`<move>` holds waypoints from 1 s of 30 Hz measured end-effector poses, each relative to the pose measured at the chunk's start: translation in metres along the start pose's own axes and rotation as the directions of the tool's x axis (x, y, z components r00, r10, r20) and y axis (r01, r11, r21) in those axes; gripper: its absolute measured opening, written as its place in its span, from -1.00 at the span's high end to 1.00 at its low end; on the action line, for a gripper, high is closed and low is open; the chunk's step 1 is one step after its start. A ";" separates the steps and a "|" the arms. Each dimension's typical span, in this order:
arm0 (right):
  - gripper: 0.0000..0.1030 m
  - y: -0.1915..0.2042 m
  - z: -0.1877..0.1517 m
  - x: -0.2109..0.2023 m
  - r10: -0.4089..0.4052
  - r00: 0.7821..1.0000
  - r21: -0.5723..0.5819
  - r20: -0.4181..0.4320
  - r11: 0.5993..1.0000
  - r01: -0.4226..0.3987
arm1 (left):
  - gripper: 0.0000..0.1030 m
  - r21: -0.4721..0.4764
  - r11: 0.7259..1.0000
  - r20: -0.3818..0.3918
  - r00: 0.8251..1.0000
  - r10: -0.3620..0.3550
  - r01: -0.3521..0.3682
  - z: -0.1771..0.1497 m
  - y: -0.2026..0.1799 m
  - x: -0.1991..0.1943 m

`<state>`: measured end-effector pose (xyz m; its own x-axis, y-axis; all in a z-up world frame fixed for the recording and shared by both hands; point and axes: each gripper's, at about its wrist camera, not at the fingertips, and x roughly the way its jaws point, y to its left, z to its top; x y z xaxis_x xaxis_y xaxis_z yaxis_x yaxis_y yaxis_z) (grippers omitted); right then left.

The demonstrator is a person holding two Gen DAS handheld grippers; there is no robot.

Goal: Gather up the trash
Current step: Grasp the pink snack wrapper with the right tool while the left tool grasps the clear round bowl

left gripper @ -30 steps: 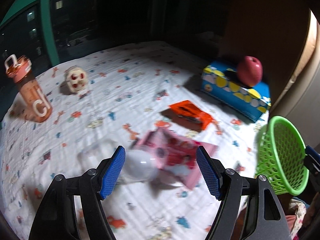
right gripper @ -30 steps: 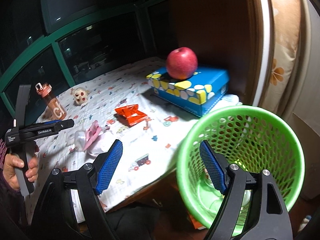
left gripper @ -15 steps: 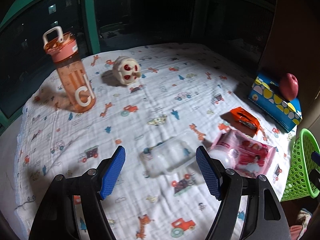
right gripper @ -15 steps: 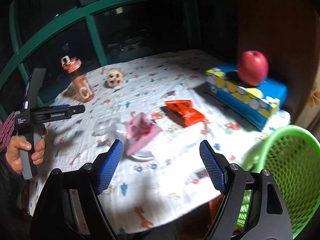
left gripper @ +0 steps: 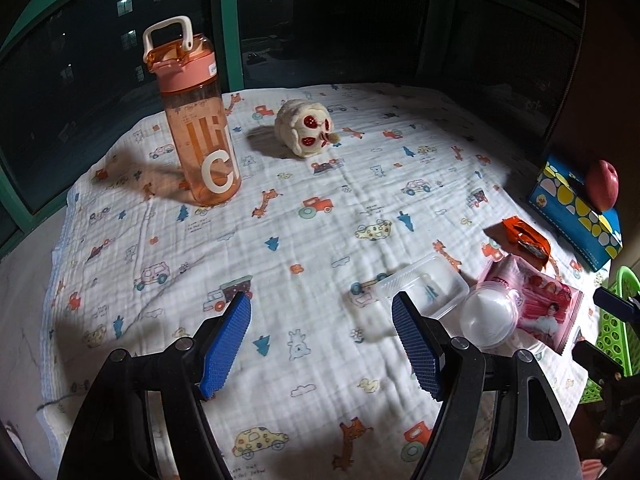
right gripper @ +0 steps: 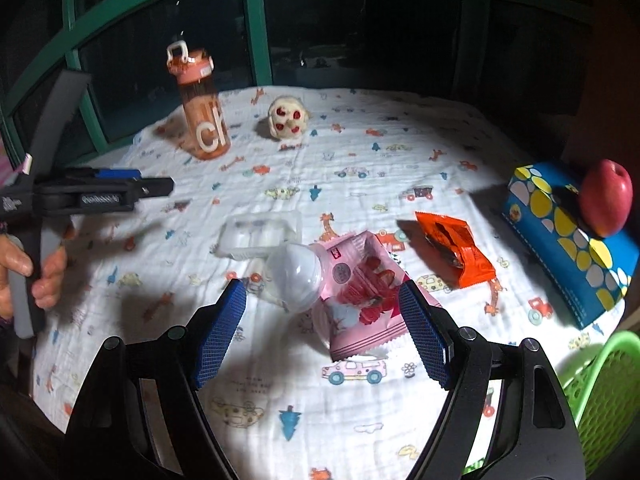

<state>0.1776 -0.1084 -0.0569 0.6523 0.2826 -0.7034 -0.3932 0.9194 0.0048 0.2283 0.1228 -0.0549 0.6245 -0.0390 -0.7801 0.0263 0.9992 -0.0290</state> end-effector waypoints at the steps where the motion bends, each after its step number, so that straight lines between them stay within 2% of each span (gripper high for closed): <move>1: -0.52 -0.001 0.000 0.003 -0.006 1.000 -0.019 -0.009 1.000 0.005 | -0.37 -0.003 1.000 -0.001 1.000 0.001 -0.001 0.000 0.001 0.001; 6: -0.53 -0.008 0.004 0.019 -0.033 0.997 -0.123 -0.066 0.992 0.025 | -0.37 -0.007 1.000 -0.011 1.000 -0.003 0.003 -0.002 0.004 0.006; 10: -0.62 -0.014 0.008 0.036 -0.024 0.991 -0.178 -0.131 0.984 0.000 | -0.37 -0.013 1.000 -0.026 1.000 -0.018 0.018 -0.003 0.002 0.012; 18: -0.66 -0.015 0.009 0.069 -0.052 0.975 -0.278 -0.218 0.961 -0.011 | -0.37 -0.009 0.998 -0.049 0.997 -0.066 0.066 -0.006 -0.008 0.020; 23: -0.47 -0.017 0.003 0.080 -0.076 0.966 -0.302 -0.246 0.953 -0.002 | -0.37 -0.003 0.995 -0.060 0.993 -0.103 0.103 -0.008 -0.018 0.024; 30: -0.39 -0.021 -0.002 0.076 -0.064 0.969 -0.279 -0.237 0.960 -0.005 | -0.37 0.024 0.986 -0.084 0.983 -0.162 0.165 -0.015 -0.043 0.031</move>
<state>0.2339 -0.1068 -0.1124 0.5041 0.1503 -0.8505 -0.5613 0.8054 -0.1904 0.2349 0.0789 -0.0877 0.5444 -0.2002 -0.8146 0.1473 0.9788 -0.1421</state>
